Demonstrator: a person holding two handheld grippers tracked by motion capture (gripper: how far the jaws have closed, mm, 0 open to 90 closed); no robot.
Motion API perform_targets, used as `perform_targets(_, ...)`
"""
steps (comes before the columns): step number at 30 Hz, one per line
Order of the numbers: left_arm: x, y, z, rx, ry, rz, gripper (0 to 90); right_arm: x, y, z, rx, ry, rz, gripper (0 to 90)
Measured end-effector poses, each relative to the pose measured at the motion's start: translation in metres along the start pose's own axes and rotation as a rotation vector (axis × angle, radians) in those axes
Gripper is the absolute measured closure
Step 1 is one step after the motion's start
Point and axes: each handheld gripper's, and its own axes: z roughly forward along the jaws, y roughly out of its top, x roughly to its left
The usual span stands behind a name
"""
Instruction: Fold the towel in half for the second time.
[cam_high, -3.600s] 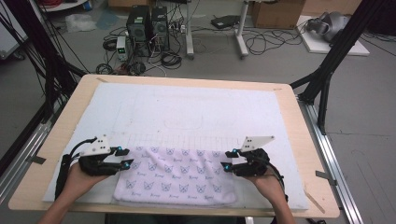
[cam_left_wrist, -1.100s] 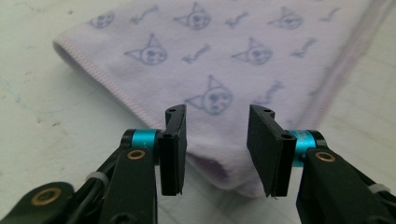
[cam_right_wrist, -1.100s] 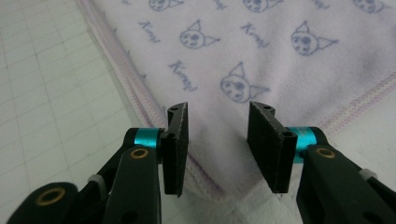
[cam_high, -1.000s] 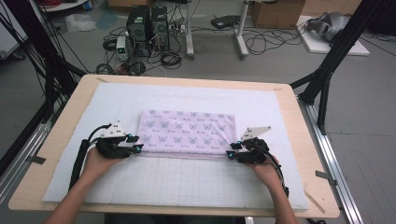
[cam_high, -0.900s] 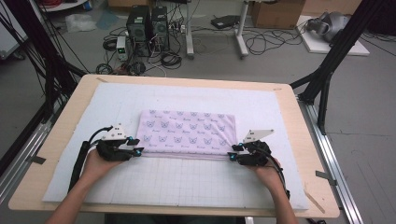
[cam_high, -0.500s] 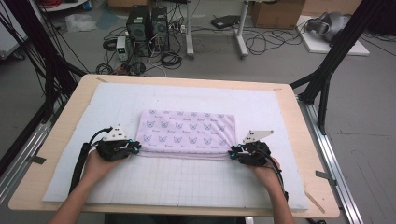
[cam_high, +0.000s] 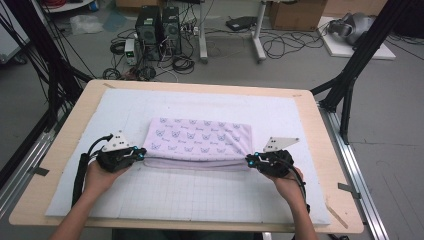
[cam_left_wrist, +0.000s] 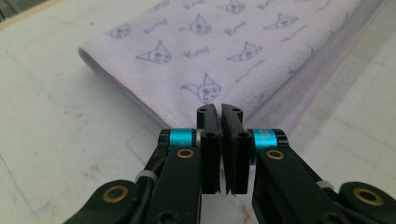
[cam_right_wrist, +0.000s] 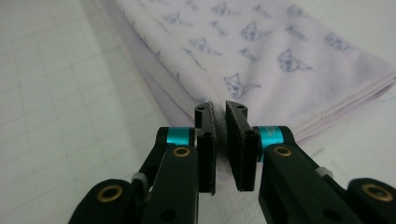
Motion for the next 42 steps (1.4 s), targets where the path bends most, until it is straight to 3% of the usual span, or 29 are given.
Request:
perform_targets(3,-0.003,-0.008,0.002,0.041,-0.037,-0.005,85.2,0.003,-0.012,0.005,0.058,0.045,0.010,81.0)
perform_targets(5,-0.004,-0.010,0.002,0.064,-0.043,-0.004,78.1,0.003,-0.016,0.007,0.077,0.080,0.027,75.7)
perform_targets(7,-0.003,-0.007,-0.001,0.043,-0.030,-0.019,66.5,0.002,-0.012,0.002,0.026,0.094,0.037,69.7)
perform_targets(9,0.000,-0.002,-0.003,-0.002,-0.030,-0.049,62.4,0.001,-0.006,-0.004,-0.032,0.100,0.047,67.2)
perform_targets(11,0.001,0.003,0.000,-0.018,-0.042,-0.058,63.5,0.000,-0.001,-0.001,-0.052,0.093,0.056,66.0)
perform_targets(13,-0.001,0.006,0.008,-0.016,-0.055,-0.051,66.7,-0.001,0.001,0.008,-0.035,0.078,0.056,65.1)
perform_targets(18,-0.002,0.001,0.022,0.075,-0.047,-0.041,70.8,-0.007,-0.006,0.028,0.051,0.080,0.078,66.2)
perform_targets(24,0.000,-0.004,0.018,0.053,-0.063,-0.054,66.9,-0.005,-0.015,0.023,0.035,0.065,0.087,65.8)
perform_targets(29,0.000,-0.005,0.011,-0.007,-0.087,-0.089,59.6,-0.002,-0.014,0.019,-0.005,0.036,0.080,55.6)
perform_targets(34,0.003,-0.004,0.004,-0.051,-0.081,-0.128,49.6,0.000,-0.011,0.014,-0.061,0.015,0.074,49.5)
perform_targets(40,-0.001,-0.003,-0.004,-0.048,-0.059,-0.123,39.8,0.003,-0.011,0.010,-0.095,-0.047,0.103,27.2)
perform_targets(42,-0.003,-0.004,-0.008,-0.043,-0.039,-0.115,36.3,0.004,-0.010,0.008,-0.109,-0.048,0.112,21.4)
